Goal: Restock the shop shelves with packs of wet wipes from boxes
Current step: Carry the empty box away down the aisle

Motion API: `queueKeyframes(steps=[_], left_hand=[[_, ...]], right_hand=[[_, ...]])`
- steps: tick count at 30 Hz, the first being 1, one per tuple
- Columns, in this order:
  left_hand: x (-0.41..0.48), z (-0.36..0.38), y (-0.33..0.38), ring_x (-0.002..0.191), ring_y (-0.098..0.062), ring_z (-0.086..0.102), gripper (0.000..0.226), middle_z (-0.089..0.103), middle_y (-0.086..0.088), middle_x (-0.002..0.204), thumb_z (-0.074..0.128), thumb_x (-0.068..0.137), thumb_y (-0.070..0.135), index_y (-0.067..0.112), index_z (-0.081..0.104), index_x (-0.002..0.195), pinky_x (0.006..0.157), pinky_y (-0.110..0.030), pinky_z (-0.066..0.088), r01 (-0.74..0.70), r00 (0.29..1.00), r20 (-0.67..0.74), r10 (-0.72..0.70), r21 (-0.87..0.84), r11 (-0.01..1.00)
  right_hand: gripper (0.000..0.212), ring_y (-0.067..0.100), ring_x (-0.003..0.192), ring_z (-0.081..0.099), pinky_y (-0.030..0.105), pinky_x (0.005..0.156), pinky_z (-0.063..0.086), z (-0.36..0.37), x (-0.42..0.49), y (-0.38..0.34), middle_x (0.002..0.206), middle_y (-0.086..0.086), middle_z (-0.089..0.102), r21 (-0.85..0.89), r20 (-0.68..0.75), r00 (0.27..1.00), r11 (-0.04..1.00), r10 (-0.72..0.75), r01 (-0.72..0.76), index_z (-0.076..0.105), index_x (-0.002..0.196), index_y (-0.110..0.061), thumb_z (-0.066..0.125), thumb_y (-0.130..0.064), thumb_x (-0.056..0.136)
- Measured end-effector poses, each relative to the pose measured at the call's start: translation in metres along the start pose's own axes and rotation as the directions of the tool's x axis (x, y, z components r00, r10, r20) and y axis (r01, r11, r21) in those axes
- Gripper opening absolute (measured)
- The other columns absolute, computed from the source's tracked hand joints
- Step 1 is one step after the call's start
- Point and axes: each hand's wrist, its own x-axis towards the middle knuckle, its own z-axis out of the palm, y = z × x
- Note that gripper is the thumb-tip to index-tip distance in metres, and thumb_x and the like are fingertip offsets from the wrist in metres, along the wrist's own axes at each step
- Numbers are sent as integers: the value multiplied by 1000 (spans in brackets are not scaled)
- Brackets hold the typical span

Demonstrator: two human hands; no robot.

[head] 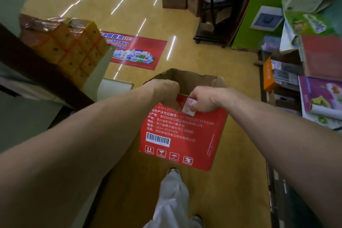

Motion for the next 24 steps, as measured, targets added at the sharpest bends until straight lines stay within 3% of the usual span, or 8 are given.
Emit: queueKeyframes(steps=[8,16,19,24], left_hand=[[75,-59,-47,60,-7,58,17,60,6,72,62,91,36,20,56,92,56,-17,45,-7,1000,-11,7,-4,1000],[140,-119,-76,60,-8,56,18,58,5,70,62,91,35,18,56,88,72,-25,52,-20,1000,10,20,41,999],[164,-139,-80,61,-8,56,19,58,5,71,62,91,37,19,55,89,71,-25,51,-23,999,26,22,35,999],[206,-173,-82,59,-8,54,18,58,5,72,61,91,35,18,56,90,68,-23,49,-1,999,40,0,14,1000]], right_hand=[[30,13,80,60,23,58,48,-74,83,4,97,-3,61,-9,17,1000,1000,5,-5,60,125,-19,54,-26,96],[29,9,71,57,20,53,46,-140,140,14,94,-3,60,-1,20,1000,1000,4,-4,60,124,-16,52,-25,97],[31,12,78,59,18,55,48,-165,158,23,99,-2,61,-11,32,999,1000,3,-3,59,126,-15,51,-25,98],[32,10,72,61,20,55,50,-206,192,47,94,-3,61,11,70,998,1000,2,-2,57,128,-17,52,-26,98]])
